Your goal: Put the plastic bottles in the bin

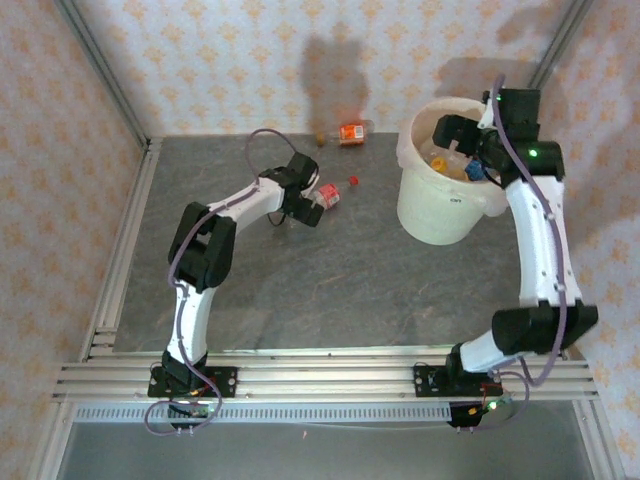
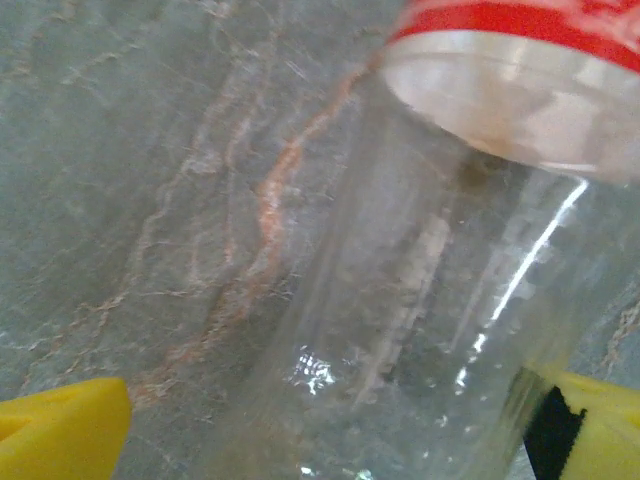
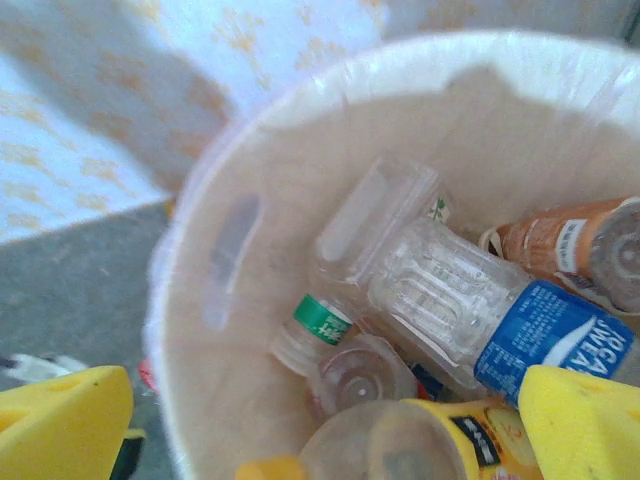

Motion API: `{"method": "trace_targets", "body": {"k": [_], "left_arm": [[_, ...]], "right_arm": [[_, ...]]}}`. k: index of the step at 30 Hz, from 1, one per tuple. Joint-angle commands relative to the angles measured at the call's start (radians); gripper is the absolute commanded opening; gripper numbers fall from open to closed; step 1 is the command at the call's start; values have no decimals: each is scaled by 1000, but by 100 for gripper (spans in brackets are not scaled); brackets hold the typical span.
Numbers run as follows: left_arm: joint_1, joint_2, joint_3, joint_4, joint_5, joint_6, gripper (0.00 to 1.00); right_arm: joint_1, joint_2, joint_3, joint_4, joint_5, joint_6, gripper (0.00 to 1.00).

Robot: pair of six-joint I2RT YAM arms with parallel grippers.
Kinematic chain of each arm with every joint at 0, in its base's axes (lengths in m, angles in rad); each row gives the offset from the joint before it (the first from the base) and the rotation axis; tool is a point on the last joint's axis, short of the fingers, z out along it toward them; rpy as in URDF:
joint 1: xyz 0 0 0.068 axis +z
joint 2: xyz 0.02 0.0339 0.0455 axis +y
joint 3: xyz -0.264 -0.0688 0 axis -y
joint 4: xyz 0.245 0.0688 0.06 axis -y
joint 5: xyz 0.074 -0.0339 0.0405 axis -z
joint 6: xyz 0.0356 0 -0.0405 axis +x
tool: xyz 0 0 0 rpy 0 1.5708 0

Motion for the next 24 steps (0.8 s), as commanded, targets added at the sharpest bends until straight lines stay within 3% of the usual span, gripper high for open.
{"method": "trace_targets", "body": {"k": [1,6,13,18,24], "left_arm": [[-1,3,38,-66,38,80,100],[-1,55,66,-75,28,87,97],[-2,64,21,-15,35,35,79],[-3,-22,-101,90,31,3,63],[-2,-155,-223,180,81,-49,54]], "right_arm": [[-5,-68,-64,51,-10,20,99],[-5,-148,-129,61,-14,22,99],[-3,-209,-181,61,-28,24,99],[-3,-243,-219,111,-65,38,99],[3,-246,-259,187,-160,87,99]]}}
